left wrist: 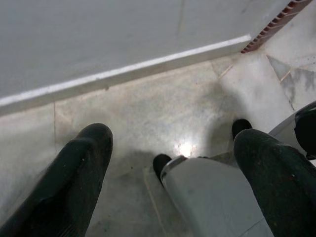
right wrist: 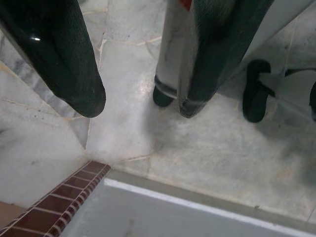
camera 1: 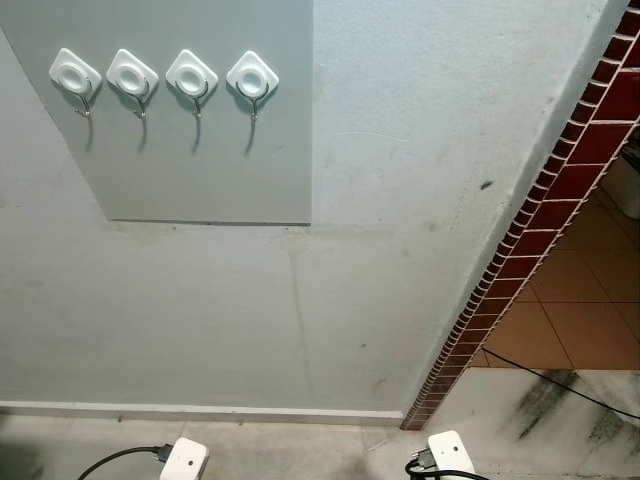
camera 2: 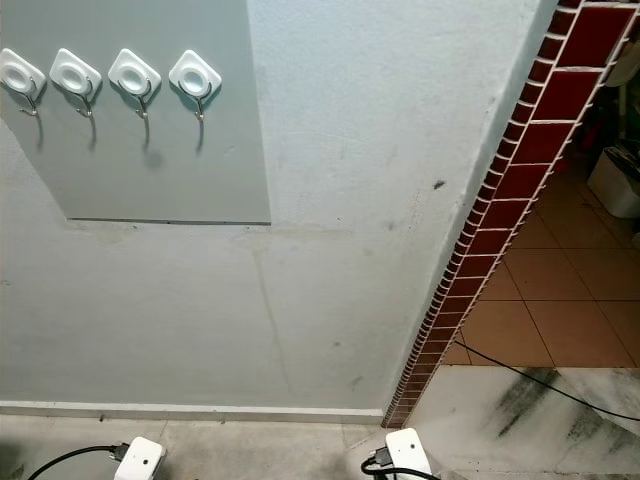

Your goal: Hang keys on a hook

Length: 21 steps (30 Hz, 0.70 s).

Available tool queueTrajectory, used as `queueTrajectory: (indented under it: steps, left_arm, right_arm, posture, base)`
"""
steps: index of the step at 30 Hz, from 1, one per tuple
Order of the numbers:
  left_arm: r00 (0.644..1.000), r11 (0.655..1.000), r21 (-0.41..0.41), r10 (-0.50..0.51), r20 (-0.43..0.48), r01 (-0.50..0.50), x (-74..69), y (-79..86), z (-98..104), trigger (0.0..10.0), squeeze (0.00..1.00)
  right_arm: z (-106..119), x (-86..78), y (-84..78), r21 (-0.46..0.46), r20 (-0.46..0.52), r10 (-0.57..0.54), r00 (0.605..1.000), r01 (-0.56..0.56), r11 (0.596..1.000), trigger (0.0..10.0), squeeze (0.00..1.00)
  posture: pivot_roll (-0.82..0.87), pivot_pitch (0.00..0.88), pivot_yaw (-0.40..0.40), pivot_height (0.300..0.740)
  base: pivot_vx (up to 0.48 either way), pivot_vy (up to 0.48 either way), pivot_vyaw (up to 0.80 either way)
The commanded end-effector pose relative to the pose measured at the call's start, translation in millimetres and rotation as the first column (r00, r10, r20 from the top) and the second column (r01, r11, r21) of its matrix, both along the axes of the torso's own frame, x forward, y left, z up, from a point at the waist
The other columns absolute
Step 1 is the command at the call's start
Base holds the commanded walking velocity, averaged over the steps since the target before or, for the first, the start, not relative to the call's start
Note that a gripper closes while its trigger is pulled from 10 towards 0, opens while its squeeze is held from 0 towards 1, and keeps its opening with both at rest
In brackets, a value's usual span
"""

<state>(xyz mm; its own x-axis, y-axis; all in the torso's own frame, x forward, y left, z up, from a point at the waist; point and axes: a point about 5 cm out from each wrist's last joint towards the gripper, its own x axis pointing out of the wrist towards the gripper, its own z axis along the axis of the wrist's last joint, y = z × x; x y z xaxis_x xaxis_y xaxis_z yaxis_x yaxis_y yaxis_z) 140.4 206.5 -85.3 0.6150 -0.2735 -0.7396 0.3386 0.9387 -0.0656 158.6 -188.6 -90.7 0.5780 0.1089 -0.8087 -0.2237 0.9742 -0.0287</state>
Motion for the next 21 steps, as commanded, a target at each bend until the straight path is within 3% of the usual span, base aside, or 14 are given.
queueTrajectory:
  steps: [1,3,4,5,6,8,15,16,21]
  left_arm:
    - [0.997,0.997,-0.002,0.074,0.018,-0.074,0.0,6.8,1,10.0,0.0]
    - [0.994,0.995,0.005,0.098,0.052,-0.098,1.7,8.3,3,10.0,0.0]
    - [0.988,0.996,-0.019,0.086,0.13,-0.084,36.0,-25.2,11,10.0,0.0]
    - [0.982,0.997,-0.053,0.073,0.176,-0.064,56.4,-46.5,19,10.0,0.0]
    - [0.977,0.995,-0.087,0.063,0.202,-0.046,69.7,-61.3,25,10.0,0.0]
    - [0.974,0.992,-0.119,0.068,0.217,-0.043,79.3,-70.5,31,10.0,0.0]
    - [0.955,0.97,-0.135,0.228,0.188,-0.205,86.0,-59.3,32,10.0,0.0]
    - [0.94,0.948,-0.164,0.298,0.168,-0.272,89.5,-55.3,33,10.0,0.0]
    - [0.925,0.953,-0.153,0.294,0.24,-0.263,99.3,-54.1,42,10.0,0.0]
  right_arm:
    - [3,5.3,-1.7,0.016,0.034,-0.035,0.999,0.034,0.999,10.0,0.0]
    - [6,9.8,-1.6,0.03,0.059,-0.051,0.997,0.049,0.998,10.0,0.0]
    - [8,14.1,-1.2,0.045,0.079,-0.067,0.995,0.063,0.997,10.0,0.0]
    - [9,16.3,-1.1,0.051,0.09,-0.071,0.993,0.067,0.996,10.0,0.0]
    - [10,18.0,-0.8,0.058,0.097,-0.072,0.993,0.066,0.996,10.0,0.0]
    - [11,20.7,-0.4,0.066,0.109,-0.07,0.992,0.063,0.996,10.0,0.0]
    - [17,29.8,-0.2,0.113,0.152,-0.117,0.981,0.1,0.989,10.0,0.0]
    - [18,32.0,-0.7,0.13,0.16,-0.142,0.977,0.122,0.984,10.0,0.0]
    - [21,36.5,-2.0,0.135,0.189,-0.181,0.965,0.157,0.978,10.0,0.0]
  posture:
    - [-0.04,0.0,0.013,0.74]
    - [-0.05,0.0,0.01,0.74]
    - [-0.05,0.0,0.008,0.74]
    - [-0.05,0.007,0.005,0.74]
    - [-0.05,0.012,0.003,0.74]
    - [-0.05,0.014,0.002,0.74]
    - [-0.05,0.024,0.005,0.74]
    - [-0.05,0.023,0.006,0.74]
    - [-0.03,0.018,0.005,0.74]
  base:
    - [0.0,0.0,0.0]
    - [0.0,0.0,0.0]
    - [0.0,0.0,0.0]
    - [0.0,0.0,0.0]
    - [0.0,0.0,0.0]
    - [0.0,0.0,0.0]
    - [0.0,0.0,0.0]
    - [0.0,0.0,0.0]
    - [0.0,0.0,0.0]
